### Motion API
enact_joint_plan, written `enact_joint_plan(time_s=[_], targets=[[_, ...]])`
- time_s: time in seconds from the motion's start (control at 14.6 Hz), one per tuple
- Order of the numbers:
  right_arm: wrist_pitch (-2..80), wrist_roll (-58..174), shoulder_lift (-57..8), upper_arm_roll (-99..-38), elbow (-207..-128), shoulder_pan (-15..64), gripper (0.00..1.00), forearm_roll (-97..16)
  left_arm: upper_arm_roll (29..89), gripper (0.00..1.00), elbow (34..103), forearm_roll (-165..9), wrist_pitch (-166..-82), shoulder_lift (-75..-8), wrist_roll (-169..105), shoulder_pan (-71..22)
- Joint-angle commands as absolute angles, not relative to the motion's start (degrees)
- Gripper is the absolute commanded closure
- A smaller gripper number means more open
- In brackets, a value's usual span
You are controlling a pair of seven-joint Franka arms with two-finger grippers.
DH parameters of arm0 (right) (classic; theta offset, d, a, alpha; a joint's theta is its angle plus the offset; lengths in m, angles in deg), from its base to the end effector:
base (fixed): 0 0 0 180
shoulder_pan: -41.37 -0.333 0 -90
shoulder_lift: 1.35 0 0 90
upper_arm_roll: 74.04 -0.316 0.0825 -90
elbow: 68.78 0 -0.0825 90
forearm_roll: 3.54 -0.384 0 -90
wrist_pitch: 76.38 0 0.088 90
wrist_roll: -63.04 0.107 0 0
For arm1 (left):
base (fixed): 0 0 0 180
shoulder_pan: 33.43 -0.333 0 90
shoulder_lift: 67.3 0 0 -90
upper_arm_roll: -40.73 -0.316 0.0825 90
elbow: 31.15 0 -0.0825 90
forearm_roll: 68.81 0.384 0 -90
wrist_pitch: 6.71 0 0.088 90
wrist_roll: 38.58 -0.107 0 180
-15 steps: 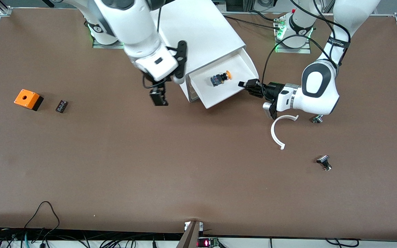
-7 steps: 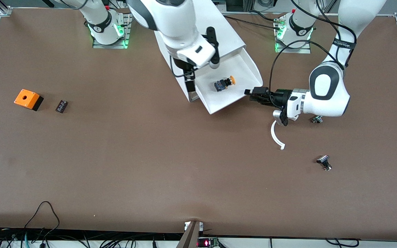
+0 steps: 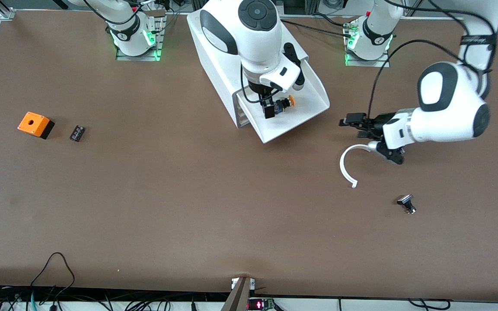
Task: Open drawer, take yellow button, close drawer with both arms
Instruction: 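Lift the yellow button with the right gripper while the left gripper withdraws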
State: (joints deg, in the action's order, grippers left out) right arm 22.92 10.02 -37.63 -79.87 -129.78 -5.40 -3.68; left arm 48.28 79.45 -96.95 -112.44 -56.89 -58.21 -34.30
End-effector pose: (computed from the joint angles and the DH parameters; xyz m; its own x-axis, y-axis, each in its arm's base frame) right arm 0.4648 0.5710 0.4699 -0.2479 0.9661 0.0726 0.9684 0.2491 -0.0076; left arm 0.5634 -0.1011 0.3851 0.9481 -0.2892 -0.1326 -0.1882 -0.8459 0.4990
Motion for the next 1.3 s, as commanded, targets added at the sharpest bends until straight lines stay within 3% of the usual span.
enact_joint_plan(time_s=[0.0,0.34,0.89,0.96,1.03,1.23], targets=[[23.72,9.25,-40.45,-77.91,-127.23,-8.11,0.00,-4.16,47.50,0.00,78.80,-88.00,-111.65,-60.17,-53.28,-34.49],[26.54,9.43,-42.83,-77.91,-127.32,-8.82,0.00,-3.29,47.41,0.00,74.06,-73.40,-104.89,-65.10,-43.52,-34.57],[27.15,9.34,-45.47,-77.99,-127.41,-10.31,0.00,-0.20,46.35,0.00,72.38,-67.76,-104.70,-70.12,-39.21,-34.92],[27.24,9.43,-45.56,-77.99,-127.41,-10.40,0.04,-0.12,46.35,0.00,72.38,-67.76,-104.70,-70.12,-38.06,-34.93],[27.33,9.34,-45.65,-77.99,-127.41,-10.40,0.13,-0.03,46.44,0.00,72.38,-67.67,-104.79,-70.12,-37.79,-34.93],[28.11,9.60,-45.56,-77.99,-127.41,-11.36,0.48,2.77,46.36,0.00,71.68,-66.19,-105.23,-70.12,-36.22,-34.93]])
